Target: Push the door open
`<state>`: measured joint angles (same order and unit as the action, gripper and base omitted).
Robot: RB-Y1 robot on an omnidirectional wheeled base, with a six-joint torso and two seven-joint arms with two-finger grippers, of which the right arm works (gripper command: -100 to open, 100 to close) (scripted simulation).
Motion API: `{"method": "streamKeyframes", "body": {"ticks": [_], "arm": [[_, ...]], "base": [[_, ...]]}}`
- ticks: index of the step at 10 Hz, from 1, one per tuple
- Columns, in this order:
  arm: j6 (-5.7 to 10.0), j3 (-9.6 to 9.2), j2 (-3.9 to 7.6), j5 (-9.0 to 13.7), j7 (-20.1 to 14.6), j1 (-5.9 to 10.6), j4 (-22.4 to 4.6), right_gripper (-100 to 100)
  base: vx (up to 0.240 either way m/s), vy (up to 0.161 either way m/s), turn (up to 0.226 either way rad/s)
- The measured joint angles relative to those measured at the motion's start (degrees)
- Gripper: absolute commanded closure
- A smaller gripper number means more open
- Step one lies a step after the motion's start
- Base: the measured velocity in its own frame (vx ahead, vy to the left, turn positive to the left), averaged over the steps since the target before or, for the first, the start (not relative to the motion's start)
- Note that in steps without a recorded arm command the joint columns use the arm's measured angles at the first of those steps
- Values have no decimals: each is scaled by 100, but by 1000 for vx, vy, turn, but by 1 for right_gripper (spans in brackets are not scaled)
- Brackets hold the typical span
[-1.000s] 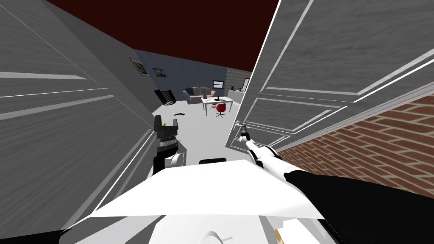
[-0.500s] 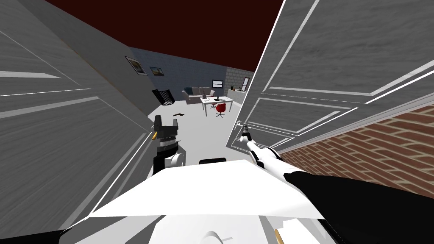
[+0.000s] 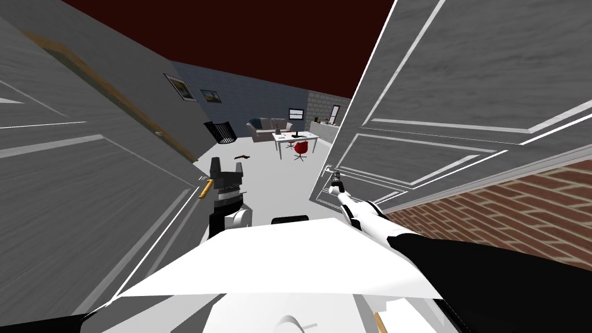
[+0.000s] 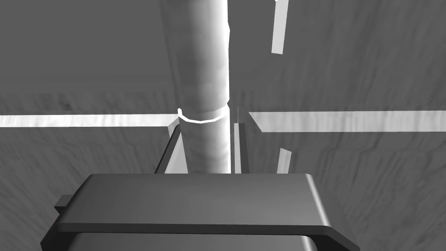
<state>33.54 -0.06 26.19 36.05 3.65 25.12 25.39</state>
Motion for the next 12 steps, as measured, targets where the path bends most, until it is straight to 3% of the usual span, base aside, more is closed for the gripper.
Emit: {"method": "streamKeyframes", "body": {"ticks": [1, 2, 3, 4, 5, 9, 10, 11, 12], "arm": [[7, 61, -1, 36, 48, -62, 30, 100], [82, 60, 41, 39, 0, 22, -189, 100], [-57, 234, 53, 140, 166, -205, 199, 100], [-114, 293, 73, 170, 256, -223, 255, 100], [-44, 262, 103, 151, 198, -122, 108, 100], [-40, 263, 91, 151, 198, -105, 92, 100], [3, 223, 97, 131, 143, -57, -20, 100], [-62, 310, 80, 184, 222, -188, 156, 100], [-60, 326, 89, 193, 249, -171, 85, 100]], "base": [[197, 71, -58], [211, 70, -72], [135, 15, -42], [40, -14, 4], [0, -17, 25], [-13, 0, 6], [97, 29, -40], [123, 49, -55], [69, 19, -23]]}}
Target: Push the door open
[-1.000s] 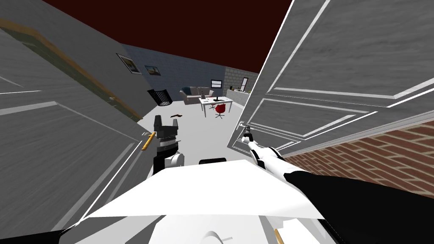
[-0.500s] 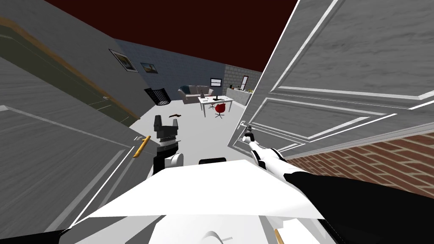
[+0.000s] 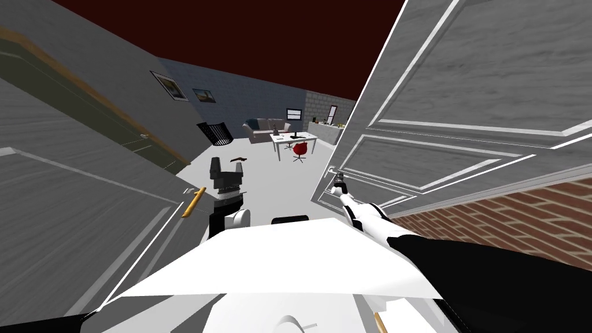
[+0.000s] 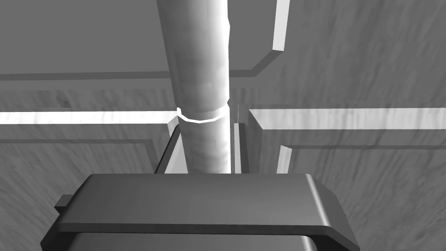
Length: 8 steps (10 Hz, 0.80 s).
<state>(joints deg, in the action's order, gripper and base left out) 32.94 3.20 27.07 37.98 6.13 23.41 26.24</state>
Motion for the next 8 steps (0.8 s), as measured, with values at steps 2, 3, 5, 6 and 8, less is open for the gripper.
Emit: {"method": "streamKeyframes", "body": {"ticks": [2, 3, 5, 6, 8], "arm": [[-24, 113, 18, 67, 66, -107, 133, 100], [-25, 107, 60, 68, 61, -73, 66, 100], [226, 30, 148, 25, -175, 129, -415, 100], [305, 30, 159, 20, -211, 215, -633, 100], [144, 210, 169, 129, 13, 41, -304, 100]], "base": [[161, 43, -53], [84, 2, -8], [149, 22, -27], [112, 26, -36], [165, 52, -51]]}}
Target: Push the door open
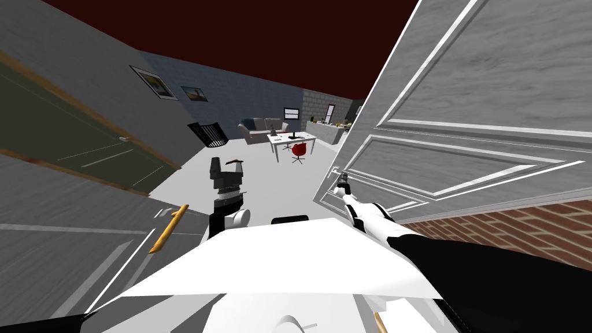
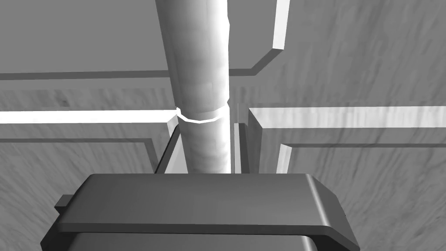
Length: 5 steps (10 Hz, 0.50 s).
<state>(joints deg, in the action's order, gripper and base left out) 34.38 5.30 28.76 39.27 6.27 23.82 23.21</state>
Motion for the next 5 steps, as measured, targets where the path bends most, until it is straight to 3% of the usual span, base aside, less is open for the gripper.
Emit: {"method": "streamKeyframes", "body": {"ticks": [1, 4, 5], "arm": [[32, 2, 40, 2, -31, 39, -144, 100], [-9, 173, 77, 102, 110, -106, 30, 100], [79, 113, 125, 84, -1, -4, -240, 100]], "base": [[198, 45, -57], [128, 17, -48], [143, 2, -32]]}}
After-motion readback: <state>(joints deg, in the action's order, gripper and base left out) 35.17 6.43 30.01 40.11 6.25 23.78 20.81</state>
